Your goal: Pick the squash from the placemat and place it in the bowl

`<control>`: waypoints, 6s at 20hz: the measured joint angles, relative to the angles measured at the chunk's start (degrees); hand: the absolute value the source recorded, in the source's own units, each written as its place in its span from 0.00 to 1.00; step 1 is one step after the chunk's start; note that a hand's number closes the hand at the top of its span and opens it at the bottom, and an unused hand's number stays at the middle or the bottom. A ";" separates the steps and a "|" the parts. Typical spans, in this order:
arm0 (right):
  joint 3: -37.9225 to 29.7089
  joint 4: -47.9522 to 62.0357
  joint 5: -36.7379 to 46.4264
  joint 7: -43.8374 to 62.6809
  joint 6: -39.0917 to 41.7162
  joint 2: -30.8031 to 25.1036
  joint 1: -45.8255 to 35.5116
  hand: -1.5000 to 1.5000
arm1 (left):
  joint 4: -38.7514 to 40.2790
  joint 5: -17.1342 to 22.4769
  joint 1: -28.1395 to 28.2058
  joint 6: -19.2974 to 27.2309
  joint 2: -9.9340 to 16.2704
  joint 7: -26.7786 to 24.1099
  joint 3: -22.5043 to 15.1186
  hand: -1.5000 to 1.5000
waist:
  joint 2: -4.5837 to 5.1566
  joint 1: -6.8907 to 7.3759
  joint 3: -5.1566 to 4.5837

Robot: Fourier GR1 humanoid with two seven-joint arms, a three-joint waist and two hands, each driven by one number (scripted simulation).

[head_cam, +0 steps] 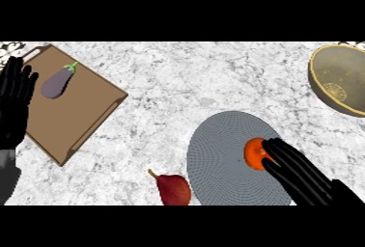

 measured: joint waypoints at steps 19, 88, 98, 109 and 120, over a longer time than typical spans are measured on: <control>-10.11 -3.56 -14.25 25.46 34.29 -15.63 -9.18 0.00 | 3.00 -2.63 -2.93 -3.02 -2.30 -0.12 2.45 0.50 | 0.40 1.27 0.09; -9.99 45.60 37.16 -19.28 18.79 12.89 -12.91 1.00 | -0.97 -15.45 -2.34 -12.00 -13.88 4.03 12.99 0.50 | 0.16 1.38 -0.20; -38.73 62.88 28.25 -29.33 16.66 -11.21 -9.24 1.00 | -1.77 -14.77 -0.77 -11.19 -13.16 3.84 15.36 0.50 | 1.12 -2.07 0.73; -58.85 86.10 18.54 -46.37 15.82 -30.21 -13.05 1.00 | -2.44 -14.14 -1.03 -12.03 -13.61 4.36 14.60 0.50 | 1.16 0.52 0.94; -65.11 101.02 8.06 -55.72 20.40 -41.36 -20.61 1.00 | -1.65 -14.10 -3.12 -13.32 -13.40 4.77 13.39 0.50 | 1.16 2.98 0.66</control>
